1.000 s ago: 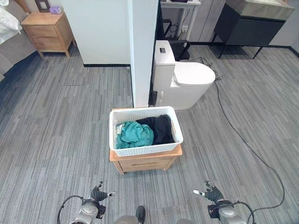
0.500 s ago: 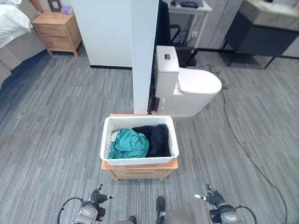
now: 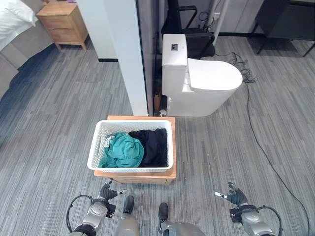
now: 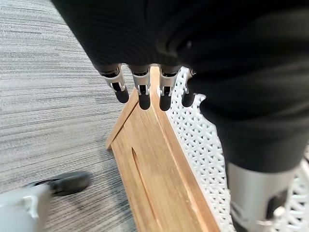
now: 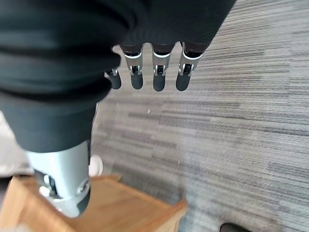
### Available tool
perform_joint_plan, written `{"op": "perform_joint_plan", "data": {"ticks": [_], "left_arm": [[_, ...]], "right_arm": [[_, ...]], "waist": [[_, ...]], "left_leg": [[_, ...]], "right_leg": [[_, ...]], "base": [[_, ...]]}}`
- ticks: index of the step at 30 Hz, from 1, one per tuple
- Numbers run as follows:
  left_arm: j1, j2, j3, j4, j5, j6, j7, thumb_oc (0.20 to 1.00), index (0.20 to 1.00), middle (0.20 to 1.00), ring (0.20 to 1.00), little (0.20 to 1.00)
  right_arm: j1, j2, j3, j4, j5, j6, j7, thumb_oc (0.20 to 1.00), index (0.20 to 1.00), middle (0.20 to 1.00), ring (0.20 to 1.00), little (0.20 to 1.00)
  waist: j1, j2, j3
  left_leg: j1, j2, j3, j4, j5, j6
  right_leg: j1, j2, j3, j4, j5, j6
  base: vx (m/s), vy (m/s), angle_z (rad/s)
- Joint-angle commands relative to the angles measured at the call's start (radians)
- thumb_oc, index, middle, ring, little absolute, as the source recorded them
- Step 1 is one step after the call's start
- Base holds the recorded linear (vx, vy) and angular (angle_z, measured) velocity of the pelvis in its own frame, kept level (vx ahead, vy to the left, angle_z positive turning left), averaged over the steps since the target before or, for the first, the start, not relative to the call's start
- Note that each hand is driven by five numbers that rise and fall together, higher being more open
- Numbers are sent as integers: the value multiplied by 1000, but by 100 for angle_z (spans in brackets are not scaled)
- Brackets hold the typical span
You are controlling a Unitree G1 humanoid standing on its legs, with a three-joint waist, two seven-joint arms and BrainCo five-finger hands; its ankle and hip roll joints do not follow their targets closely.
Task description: Grab the laundry basket,head to the washer,open it,put in the laundry and shut it.
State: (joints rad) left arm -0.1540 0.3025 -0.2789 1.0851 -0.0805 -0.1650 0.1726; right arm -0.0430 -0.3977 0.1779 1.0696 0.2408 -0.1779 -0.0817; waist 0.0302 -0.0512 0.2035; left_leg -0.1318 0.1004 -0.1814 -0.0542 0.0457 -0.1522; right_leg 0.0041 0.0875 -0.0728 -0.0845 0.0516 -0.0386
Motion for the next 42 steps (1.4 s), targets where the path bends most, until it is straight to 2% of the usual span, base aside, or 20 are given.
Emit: {"op": "perform_joint_plan", "data": {"ticks": [1, 7, 18, 21, 23, 25, 26, 29, 32, 33, 36, 40, 42], "left_arm": [[-9, 20, 19, 76, 1, -15, 0, 1000, 1000, 1000, 1000, 1000], [-3, 55, 72, 138, -10, -16, 0, 1000, 1000, 1000, 1000, 1000], [79, 125, 165, 97, -34, -24, -3, 1000, 1000, 1000, 1000, 1000], [142, 143, 187, 20, -32, -27, -10, 1000, 1000, 1000, 1000, 1000], [238, 177, 257, -111, -51, -25, -23, 1000, 1000, 1000, 1000, 1000], [265, 188, 272, -154, -47, -23, -29, 1000, 1000, 1000, 1000, 1000], [325, 228, 323, -284, -32, -13, -46, 1000, 1000, 1000, 1000, 1000], [360, 273, 369, -390, -6, 1, -65, 1000, 1000, 1000, 1000, 1000], [389, 334, 417, -527, 0, 29, -111, 1000, 1000, 1000, 1000, 1000], [383, 364, 408, -569, 7, 44, -137, 1000, 1000, 1000, 1000, 1000], [366, 385, 393, -590, 20, 51, -150, 1000, 1000, 1000, 1000, 1000], [250, 443, 274, -572, 56, 69, -179, 1000, 1000, 1000, 1000, 1000], [198, 448, 236, -538, 65, 75, -176, 1000, 1000, 1000, 1000, 1000]], "right_arm": [[55, -28, -43, 49, 31, 2, 18, 1000, 1000, 1000, 1000, 1000], [50, 10, -24, 88, 50, 14, 55, 1000, 1000, 1000, 1000, 1000], [102, -4, -83, 41, 89, 14, 79, 1000, 1000, 1000, 1000, 1000], [136, -21, -115, 14, 89, 13, 83, 1000, 1000, 1000, 1000, 1000], [186, -53, -203, -60, 108, 10, 72, 1000, 1000, 1000, 1000, 1000], [204, -60, -228, -88, 111, 8, 72, 1000, 1000, 1000, 1000, 1000], [250, -91, -305, -199, 110, 5, 65, 1000, 1000, 1000, 1000, 1000], [295, -146, -353, -282, 76, 16, 88, 1000, 1000, 1000, 1000, 1000], [351, -245, -439, -437, 21, 50, 114, 1000, 1000, 1000, 1000, 1000], [348, -283, -455, -486, 36, 58, 136, 1000, 1000, 1000, 1000, 1000], [344, -306, -445, -538, 50, 65, 170, 1000, 1000, 1000, 1000, 1000], [263, -393, -327, -609, 59, 97, 242, 1000, 1000, 1000, 1000, 1000], [222, -401, -280, -599, 51, 118, 252, 1000, 1000, 1000, 1000, 1000]], "waist": [[22, 41, -95], [39, 33, -103], [40, 15, -109], [44, 14, -108], [45, 16, -108], [43, 17, -109], [39, 19, -110], [34, 18, -112], [28, 20, -116], [26, 20, -120], [25, 20, -121], [31, 17, -124], [33, 15, -120]], "left_leg": [[52, -33, 28, 13, 2, 69], [85, -42, 75, -26, -8, 96], [81, -57, 80, -33, -14, 101], [83, -58, 78, -33, -15, 100], [86, -54, 73, -33, -13, 94], [87, -53, 71, -33, -13, 92], [87, -48, 68, -33, -12, 87], [88, -44, 63, -33, -12, 83], [91, -41, 62, -33, -15, 79], [92, -39, 64, -33, -15, 77], [92, -39, 64, -33, -16, 77], [94, -40, 68, -33, -21, 77], [94, -39, 70, -33, -21, 78]], "right_leg": [[7, -144, 111, 112, -115, 168], [-7, -176, 154, 62, -65, 195], [-5, -197, 126, 35, -47, 216], [4, -200, 116, 26, -48, 216], [15, -199, 104, 19, -52, 216], [19, -199, 101, 15, -54, 216], [26, -196, 94, 11, -58, 216], [32, -194, 89, 11, -62, 215], [39, -194, 79, 12, -65, 214], [41, -197, 71, 12, -64, 216], [40, -198, 69, 14, -64, 217], [38, -201, 65, 15, -59, 220], [37, -203, 64, 11, -54, 222]], "base": [[140, 249, -36], [3, 140, -42], [-18, 24, -6], [6, -5, 1], [30, -25, 9], [30, -22, 9], [39, -32, 10], [23, -30, 13], [18, -16, 7], [9, -2, 10], [-3, 4, 10], [0, 0, 0], [-22, 13, 0]]}}
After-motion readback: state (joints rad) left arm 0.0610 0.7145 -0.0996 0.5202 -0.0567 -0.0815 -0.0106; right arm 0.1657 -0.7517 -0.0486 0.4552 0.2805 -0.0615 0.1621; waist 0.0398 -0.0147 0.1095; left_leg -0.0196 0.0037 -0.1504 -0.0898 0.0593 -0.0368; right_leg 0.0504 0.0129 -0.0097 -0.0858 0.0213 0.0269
